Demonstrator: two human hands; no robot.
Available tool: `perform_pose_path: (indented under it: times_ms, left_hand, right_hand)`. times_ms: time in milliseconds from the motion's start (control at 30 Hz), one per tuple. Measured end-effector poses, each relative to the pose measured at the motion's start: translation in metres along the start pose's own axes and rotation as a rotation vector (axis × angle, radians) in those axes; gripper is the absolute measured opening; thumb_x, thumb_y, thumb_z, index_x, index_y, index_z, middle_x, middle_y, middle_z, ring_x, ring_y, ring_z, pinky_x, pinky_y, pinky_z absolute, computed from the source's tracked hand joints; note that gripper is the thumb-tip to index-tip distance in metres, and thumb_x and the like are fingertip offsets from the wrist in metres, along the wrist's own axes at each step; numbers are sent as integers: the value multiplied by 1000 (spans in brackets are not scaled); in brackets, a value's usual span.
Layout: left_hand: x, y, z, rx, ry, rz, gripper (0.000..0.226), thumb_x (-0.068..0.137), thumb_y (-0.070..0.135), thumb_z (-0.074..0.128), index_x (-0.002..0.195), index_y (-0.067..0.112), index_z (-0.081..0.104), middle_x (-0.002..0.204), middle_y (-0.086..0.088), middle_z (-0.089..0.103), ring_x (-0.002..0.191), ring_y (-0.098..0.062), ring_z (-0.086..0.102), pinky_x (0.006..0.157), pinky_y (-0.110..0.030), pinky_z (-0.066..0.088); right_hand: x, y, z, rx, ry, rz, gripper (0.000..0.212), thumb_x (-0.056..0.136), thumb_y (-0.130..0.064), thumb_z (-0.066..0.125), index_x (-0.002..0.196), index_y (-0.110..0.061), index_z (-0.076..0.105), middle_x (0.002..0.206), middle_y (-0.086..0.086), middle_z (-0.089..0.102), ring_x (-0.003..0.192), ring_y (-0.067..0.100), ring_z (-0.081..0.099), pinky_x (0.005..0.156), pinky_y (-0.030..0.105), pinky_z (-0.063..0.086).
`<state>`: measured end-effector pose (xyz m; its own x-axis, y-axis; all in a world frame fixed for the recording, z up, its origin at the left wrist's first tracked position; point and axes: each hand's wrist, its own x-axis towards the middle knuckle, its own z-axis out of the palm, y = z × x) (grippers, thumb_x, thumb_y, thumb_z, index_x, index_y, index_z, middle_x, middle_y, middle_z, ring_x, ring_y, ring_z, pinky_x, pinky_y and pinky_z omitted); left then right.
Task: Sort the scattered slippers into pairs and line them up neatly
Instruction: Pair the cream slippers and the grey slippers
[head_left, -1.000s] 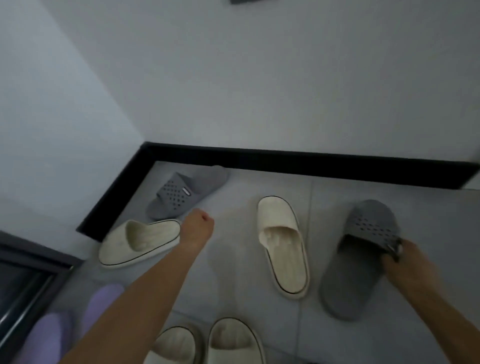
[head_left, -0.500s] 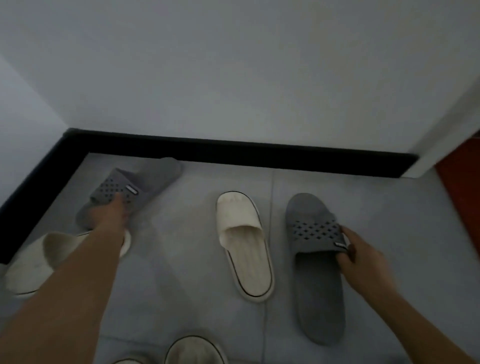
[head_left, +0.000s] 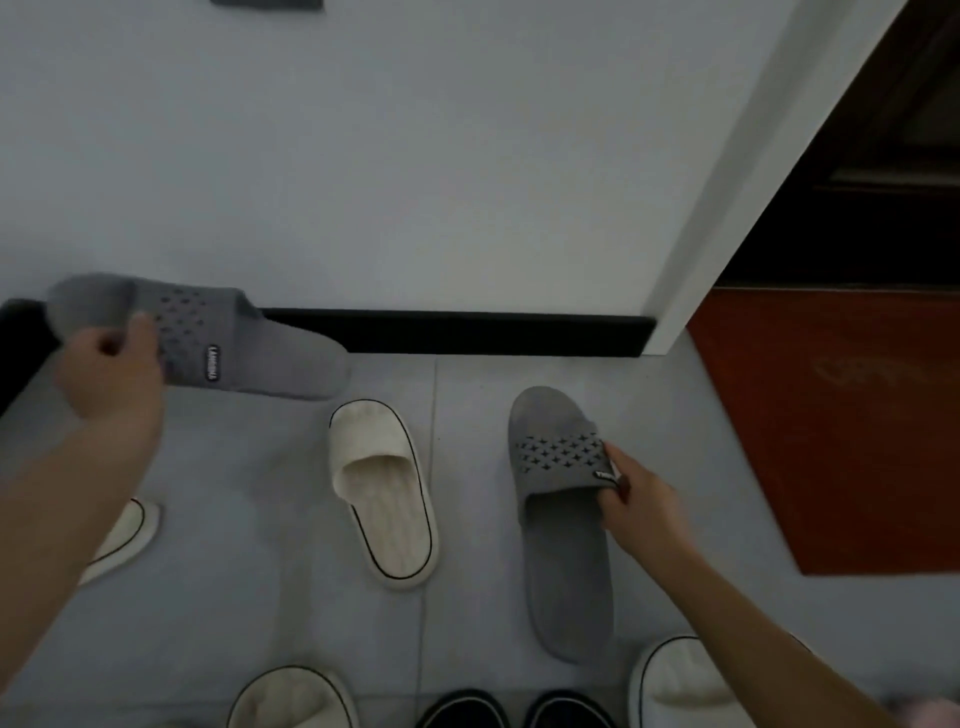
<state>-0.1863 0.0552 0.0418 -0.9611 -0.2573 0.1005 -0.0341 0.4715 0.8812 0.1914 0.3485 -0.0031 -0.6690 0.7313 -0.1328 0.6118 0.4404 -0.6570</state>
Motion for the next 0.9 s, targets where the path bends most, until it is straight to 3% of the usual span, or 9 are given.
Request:
perform_pose_path:
  times_ms: [67,133,267,367,467,600,733,900]
  left_hand:
    - [-27,27,5,-58,-95,118,52,76,59,55,88,10,66,89,-13,66,81,-24,61,76,-41,49]
    - [-58,48,14,-42,-291,175,41,76,51,63,76,10,64,78,-13,61,73,-20,54,68,-37,44]
    - [-123,64,37,32,-661,221,41,80,39,71,70,0,61,70,-14,56,68,-19,50,60,-33,39]
    - [-156,73,52,145,-823,302,40,79,42,71,58,15,51,58,-1,47,56,-15,43,54,-29,31]
    - [-175,76,63,238,-922,331,46,79,43,70,52,21,41,52,4,40,49,-12,39,51,-27,28]
    - [-186,69,73,315,-995,299,47,81,43,68,50,21,39,50,5,37,48,-12,37,51,-27,26]
    - [-192,58,81,403,-1089,325,46,80,43,68,51,21,41,51,4,36,48,-11,36,50,-26,25]
    - [-199,30,85,497,-1146,210,38,79,45,66,58,20,46,64,-2,43,62,-15,44,59,-29,30]
  right_hand:
    - [0,-1,-4,33,3,-3,52,87,-12,51,136,-27,47,98,6,68,89,26,65,76,32,50]
    - [1,-2,-8,37,3,-6,52,87,-12,51,137,-27,45,93,4,67,86,25,65,73,31,50]
    - [-3,-5,-18,73,-4,-32,53,87,-10,52,137,-27,45,77,-5,59,75,19,64,68,29,49]
    - [-6,-3,-25,77,-23,-48,52,87,-11,52,137,-26,45,76,-8,57,74,16,62,67,27,48]
    - [-10,2,-28,65,-54,-50,55,88,-13,52,140,-28,42,85,-5,59,76,13,57,68,22,41]
    - [-17,7,-26,61,-97,-57,56,87,-13,52,140,-28,41,97,1,64,82,17,60,70,22,44]
    - [-22,10,-16,52,-112,-66,54,88,-14,51,139,-28,42,89,-3,61,79,17,60,69,23,45]
    - [-25,16,-2,30,-180,-62,52,89,-16,50,140,-25,42,95,6,65,81,21,62,70,25,47]
